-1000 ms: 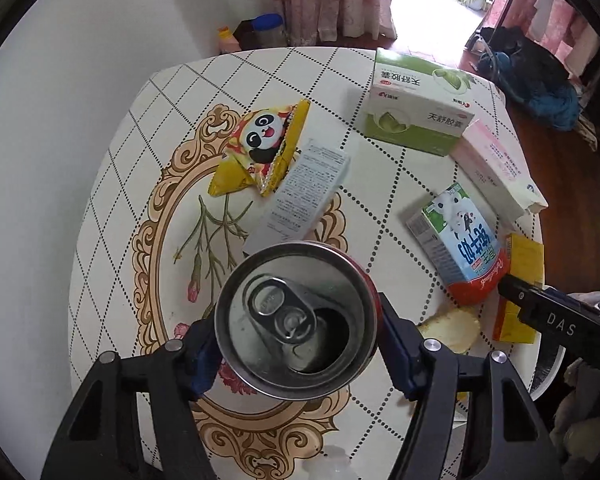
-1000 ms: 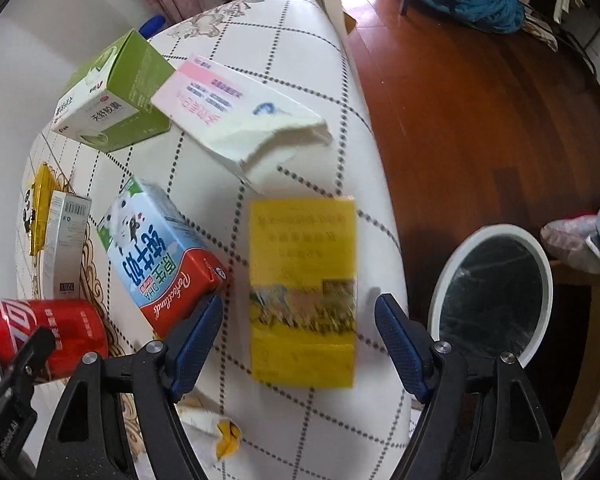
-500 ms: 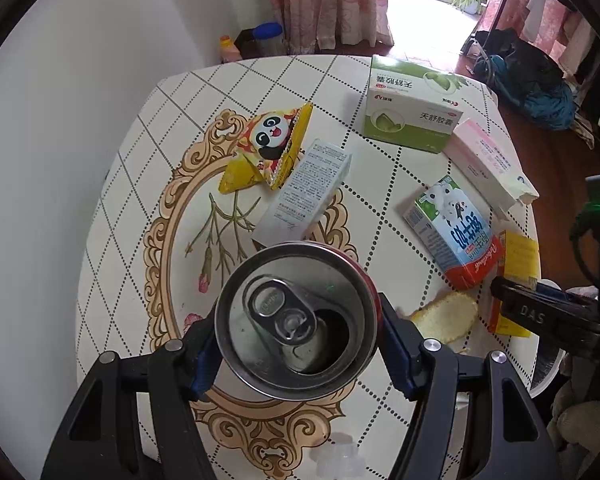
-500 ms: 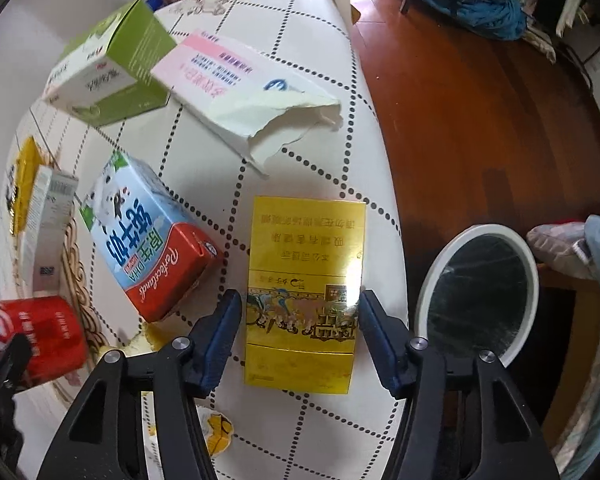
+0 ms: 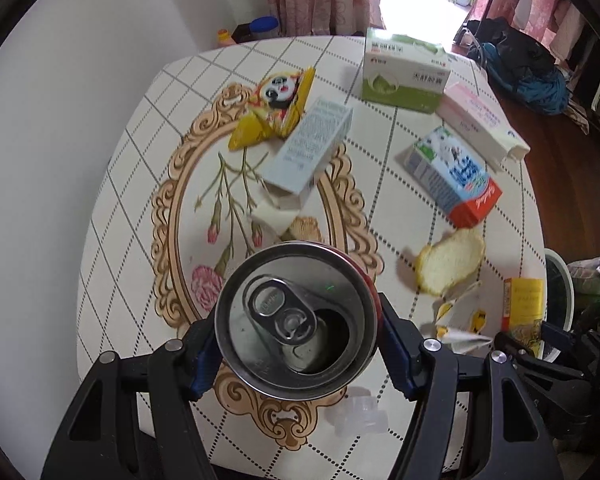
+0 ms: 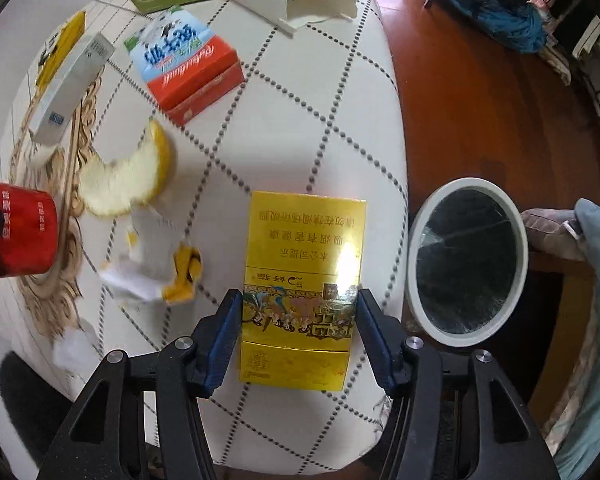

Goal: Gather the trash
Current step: 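Carry the can and yellow box to the wastebasket and release both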

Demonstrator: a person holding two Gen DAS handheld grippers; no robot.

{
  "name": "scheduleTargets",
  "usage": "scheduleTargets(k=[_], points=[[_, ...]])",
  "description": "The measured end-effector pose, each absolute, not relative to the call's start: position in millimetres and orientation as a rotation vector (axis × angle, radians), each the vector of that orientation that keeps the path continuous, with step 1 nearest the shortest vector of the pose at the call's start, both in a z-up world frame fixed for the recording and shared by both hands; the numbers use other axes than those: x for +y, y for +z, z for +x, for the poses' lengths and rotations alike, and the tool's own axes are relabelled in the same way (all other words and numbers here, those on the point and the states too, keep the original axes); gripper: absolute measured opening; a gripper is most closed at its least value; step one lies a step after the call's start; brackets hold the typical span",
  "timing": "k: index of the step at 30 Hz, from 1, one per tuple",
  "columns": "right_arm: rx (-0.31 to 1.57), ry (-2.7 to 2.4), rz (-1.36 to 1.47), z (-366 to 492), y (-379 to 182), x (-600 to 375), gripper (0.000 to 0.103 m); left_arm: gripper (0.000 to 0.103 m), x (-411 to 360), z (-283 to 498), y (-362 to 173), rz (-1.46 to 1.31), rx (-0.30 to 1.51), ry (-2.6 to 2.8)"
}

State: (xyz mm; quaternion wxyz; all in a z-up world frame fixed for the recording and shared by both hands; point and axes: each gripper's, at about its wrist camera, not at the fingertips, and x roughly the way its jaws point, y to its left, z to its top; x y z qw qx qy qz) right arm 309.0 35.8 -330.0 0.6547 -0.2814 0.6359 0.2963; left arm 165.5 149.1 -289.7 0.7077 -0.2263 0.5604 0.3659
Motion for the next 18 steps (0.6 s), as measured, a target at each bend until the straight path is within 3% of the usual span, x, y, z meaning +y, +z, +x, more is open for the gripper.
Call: scheduleTargets(k=[11, 18], points=[[1.384, 0.667, -0.563, 295.9, -334.7, 13.5, 0.058, 0.065, 135.3, 156.0, -280.8, -0.475, 1.223, 0.821], [1.242, 0.711, -0.485, 287.9, -292.7, -6.7, 0.058, 0.065, 115.4, 157.3, -247.1, -0.43, 1.173, 0.781]])
